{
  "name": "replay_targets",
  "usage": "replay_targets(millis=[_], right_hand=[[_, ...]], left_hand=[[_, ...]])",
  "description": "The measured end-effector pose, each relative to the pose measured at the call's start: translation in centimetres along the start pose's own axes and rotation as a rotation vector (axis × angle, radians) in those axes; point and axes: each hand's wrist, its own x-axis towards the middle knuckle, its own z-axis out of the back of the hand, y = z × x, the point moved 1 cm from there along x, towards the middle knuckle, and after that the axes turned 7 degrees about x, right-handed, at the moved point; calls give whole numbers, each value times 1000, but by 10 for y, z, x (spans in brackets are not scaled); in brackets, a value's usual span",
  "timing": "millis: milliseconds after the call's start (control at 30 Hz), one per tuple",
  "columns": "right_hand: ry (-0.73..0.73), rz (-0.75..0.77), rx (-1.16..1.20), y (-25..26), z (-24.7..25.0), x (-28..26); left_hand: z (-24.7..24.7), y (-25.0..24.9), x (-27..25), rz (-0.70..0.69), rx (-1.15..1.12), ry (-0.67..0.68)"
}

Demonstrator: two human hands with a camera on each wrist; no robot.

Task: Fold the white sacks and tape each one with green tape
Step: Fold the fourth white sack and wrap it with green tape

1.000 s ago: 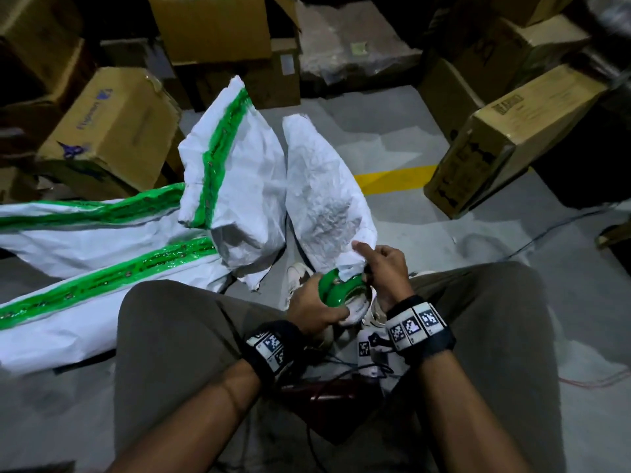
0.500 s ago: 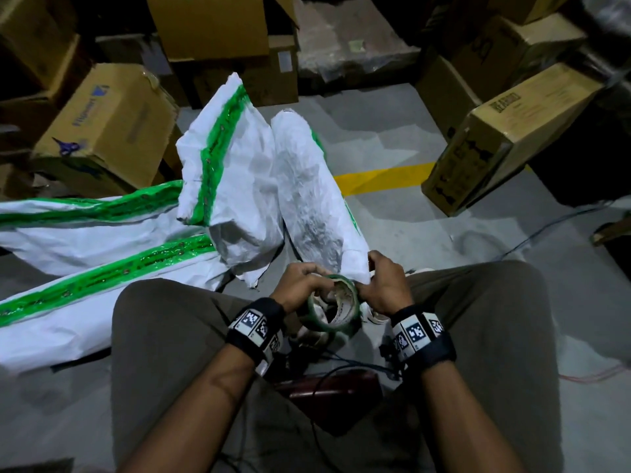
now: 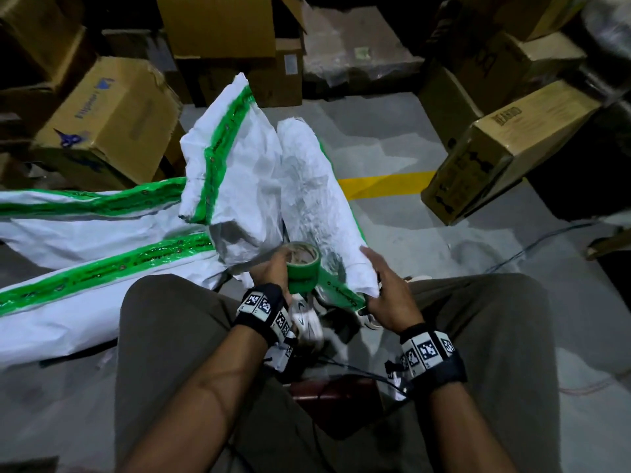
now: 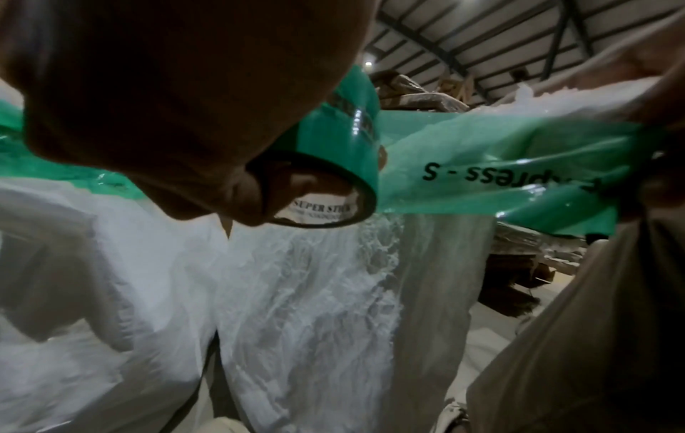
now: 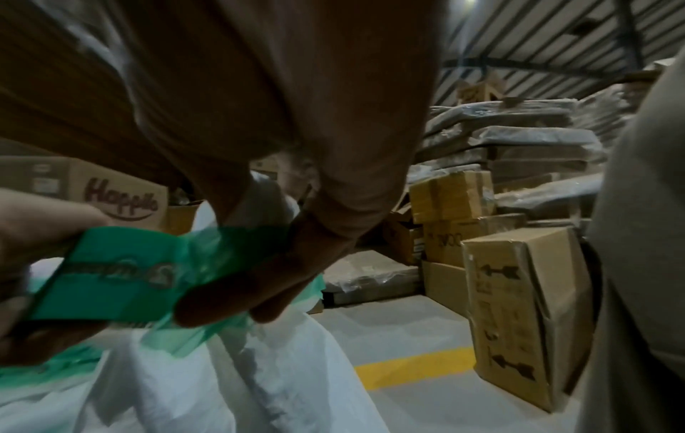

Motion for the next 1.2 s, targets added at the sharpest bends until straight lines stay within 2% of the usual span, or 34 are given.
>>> replay_targets(millis=[67,133,300,433,500,633,767,867,1000,1133,1200], right_hand=[[10,49,-37,-3,-8,0],[24,37,-92,-6,-16,-3],[90,-68,-23,-4,-22,-8],[210,-159,82,2,-24,-7],[179,-176,129,8,-28,-1],[-8,-191,-59,31,-25,30],[169,-302,-266,44,-21,74],[256,-382,-434,45,-30,91],[303,-437,-542,34,-38,91],[367,-388,-546,27,-41,73],[367,-351,-558,27,-42,63]], left_hand=[[-2,1,3,-66,-54,-158],[-4,7,15,-90,-51,-211],[-4,10,15,-79,-27,-184],[-4,7,16,-108,-59,-174],[-4,8,15,-119,-38,-156],[-5,6,12,-118,-87,-108],[-4,6,16,-92,-71,8],[-4,9,22,-127,-40,60],[-5,8,34,-236,-5,-12],[-18,13,36,-241,-152,-110],[-23,13,36,-296,-188,-180]])
